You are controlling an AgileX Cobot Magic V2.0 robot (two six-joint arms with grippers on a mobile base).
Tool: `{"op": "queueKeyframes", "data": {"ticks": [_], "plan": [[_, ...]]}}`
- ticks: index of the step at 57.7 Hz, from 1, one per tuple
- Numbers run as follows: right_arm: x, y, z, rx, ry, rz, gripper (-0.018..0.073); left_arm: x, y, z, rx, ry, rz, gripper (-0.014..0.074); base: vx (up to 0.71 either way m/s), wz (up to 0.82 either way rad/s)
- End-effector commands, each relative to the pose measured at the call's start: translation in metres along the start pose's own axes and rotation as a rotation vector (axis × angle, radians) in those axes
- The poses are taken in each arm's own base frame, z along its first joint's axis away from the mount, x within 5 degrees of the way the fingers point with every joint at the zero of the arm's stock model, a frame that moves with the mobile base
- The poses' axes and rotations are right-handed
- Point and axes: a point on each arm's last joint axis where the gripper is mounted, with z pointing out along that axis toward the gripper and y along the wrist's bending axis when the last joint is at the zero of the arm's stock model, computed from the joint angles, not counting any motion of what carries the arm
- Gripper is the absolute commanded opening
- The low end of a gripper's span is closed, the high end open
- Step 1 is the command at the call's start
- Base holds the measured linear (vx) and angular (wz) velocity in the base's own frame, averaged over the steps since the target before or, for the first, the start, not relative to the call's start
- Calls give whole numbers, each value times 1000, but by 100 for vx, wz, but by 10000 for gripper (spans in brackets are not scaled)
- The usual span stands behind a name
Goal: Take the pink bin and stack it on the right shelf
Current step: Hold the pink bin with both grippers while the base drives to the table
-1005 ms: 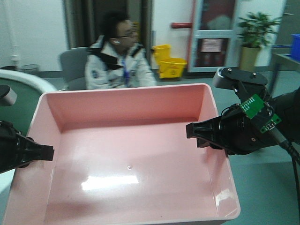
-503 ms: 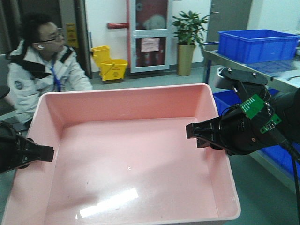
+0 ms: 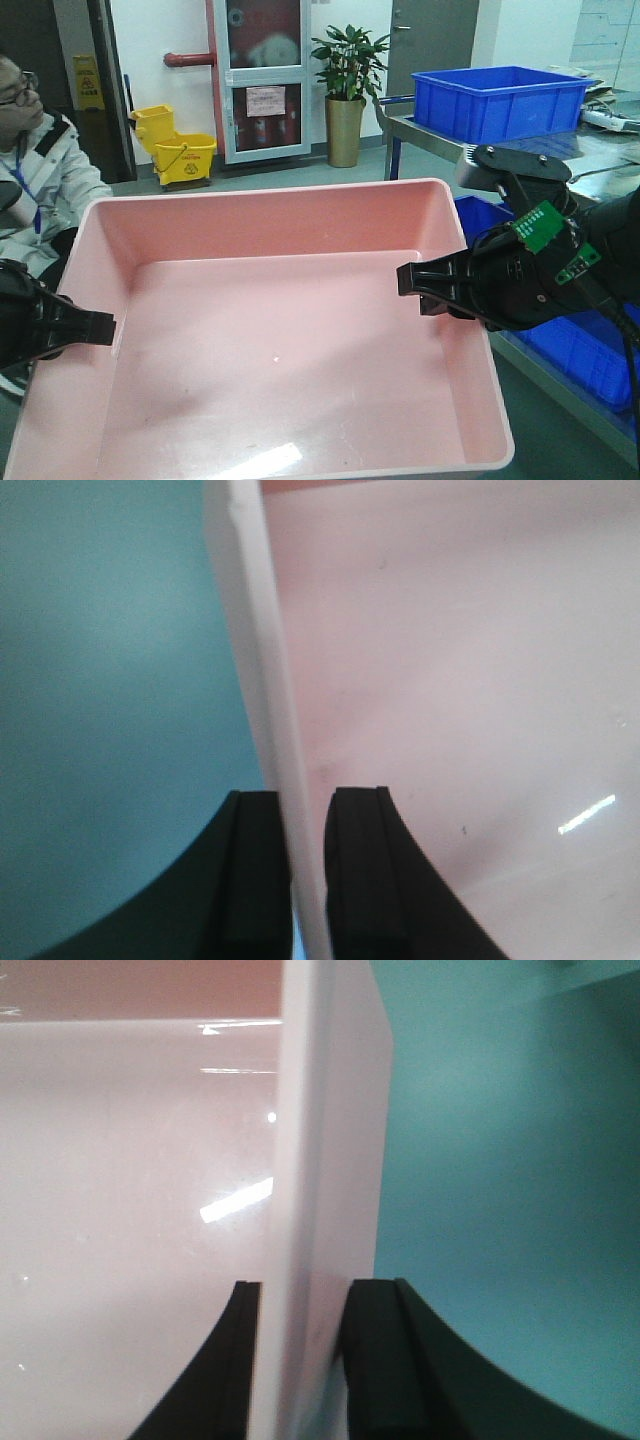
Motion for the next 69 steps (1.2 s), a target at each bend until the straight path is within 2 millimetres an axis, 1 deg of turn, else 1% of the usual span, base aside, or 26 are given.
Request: {"op": "queueKeyframes", "data": {"ticks": [1,22,39,54,69], "plan": [[-21,1,-24,-24,-192,-4,-8,-11,-9,-18,32,-94,10,-1,38,-5],[-20,1,-23,-22,-186,-4,-8,-11,-9,-18,32,-94,10,-1,42,-3],[-20,1,-23,-22,-184,-4,-8,-11,-9,-18,32,-94,10,-1,44,-19],[-20,1,-23,-22,-184,-4,-8,-11,-9,-18,32,-94,10,-1,45,-36],[-20,1,-23,-22,-184,-4,-8,-11,-9,-18,32,-94,11,-1,48,-59]]}}
